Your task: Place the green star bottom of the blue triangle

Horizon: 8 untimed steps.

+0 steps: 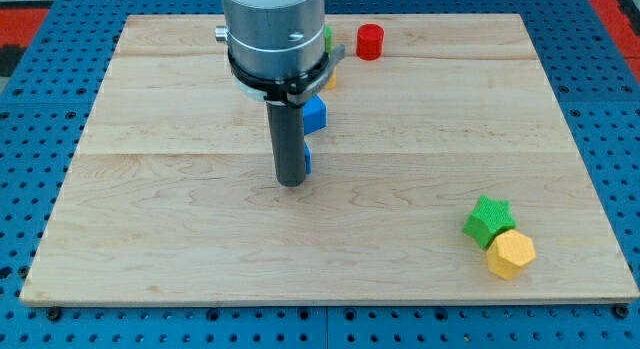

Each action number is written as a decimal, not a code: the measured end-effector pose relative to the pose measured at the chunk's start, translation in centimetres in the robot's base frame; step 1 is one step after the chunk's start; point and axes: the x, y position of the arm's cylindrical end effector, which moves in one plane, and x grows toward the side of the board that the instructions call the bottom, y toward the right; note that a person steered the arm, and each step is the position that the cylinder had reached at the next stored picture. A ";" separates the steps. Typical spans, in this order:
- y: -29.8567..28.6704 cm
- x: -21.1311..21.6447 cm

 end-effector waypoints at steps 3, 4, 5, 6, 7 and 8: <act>26.4 1.1; 26.7 5.7; 14.9 3.9; 3.1 2.6; 9.4 2.2; 9.6 8.6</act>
